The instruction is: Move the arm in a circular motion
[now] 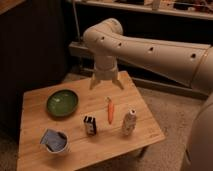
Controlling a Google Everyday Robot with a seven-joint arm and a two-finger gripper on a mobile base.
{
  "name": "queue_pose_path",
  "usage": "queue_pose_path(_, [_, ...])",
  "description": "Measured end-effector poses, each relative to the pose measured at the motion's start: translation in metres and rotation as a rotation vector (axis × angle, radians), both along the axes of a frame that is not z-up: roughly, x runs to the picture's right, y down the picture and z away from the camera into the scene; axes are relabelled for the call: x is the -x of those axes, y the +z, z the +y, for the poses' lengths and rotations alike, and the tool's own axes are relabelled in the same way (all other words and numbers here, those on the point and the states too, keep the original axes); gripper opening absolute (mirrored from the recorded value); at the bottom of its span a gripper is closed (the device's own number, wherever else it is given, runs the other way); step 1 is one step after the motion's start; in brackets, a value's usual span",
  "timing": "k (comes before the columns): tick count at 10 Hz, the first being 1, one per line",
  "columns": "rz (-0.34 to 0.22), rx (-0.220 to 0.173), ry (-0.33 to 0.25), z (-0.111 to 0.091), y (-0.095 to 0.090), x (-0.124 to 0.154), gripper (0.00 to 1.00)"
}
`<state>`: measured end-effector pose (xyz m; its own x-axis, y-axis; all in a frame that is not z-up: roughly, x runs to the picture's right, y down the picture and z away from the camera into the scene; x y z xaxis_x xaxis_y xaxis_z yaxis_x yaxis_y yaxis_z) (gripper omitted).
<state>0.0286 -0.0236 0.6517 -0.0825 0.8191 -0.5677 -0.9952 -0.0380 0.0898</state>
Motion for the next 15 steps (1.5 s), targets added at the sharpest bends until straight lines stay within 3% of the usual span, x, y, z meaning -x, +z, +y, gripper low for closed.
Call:
queue_pose_path(2, [0.075, -0.036, 0.014, -0.018, 0.013, -0.056, 0.8])
queue_pose_path(5, [0.189, -0.074, 0.044, -0.021, -0.004, -0.138, 0.8])
queue_pose_path(7, [0.255, -0.084, 0.088, -0.005, -0.026, -0.181, 0.8])
queue_pose_path(9, [0.272, -0.068, 0.177, 0.025, -0.054, -0.213, 0.8])
queue_pose_path(12, [0.214, -0.021, 0.208, 0.076, -0.096, -0.203, 0.8])
queue_pose_path(13, [0.2, -0.011, 0.205, 0.084, -0.106, -0.195, 0.8])
queue_pose_path(15, [0.137, 0.023, 0.179, 0.1, -0.123, -0.158, 0.8])
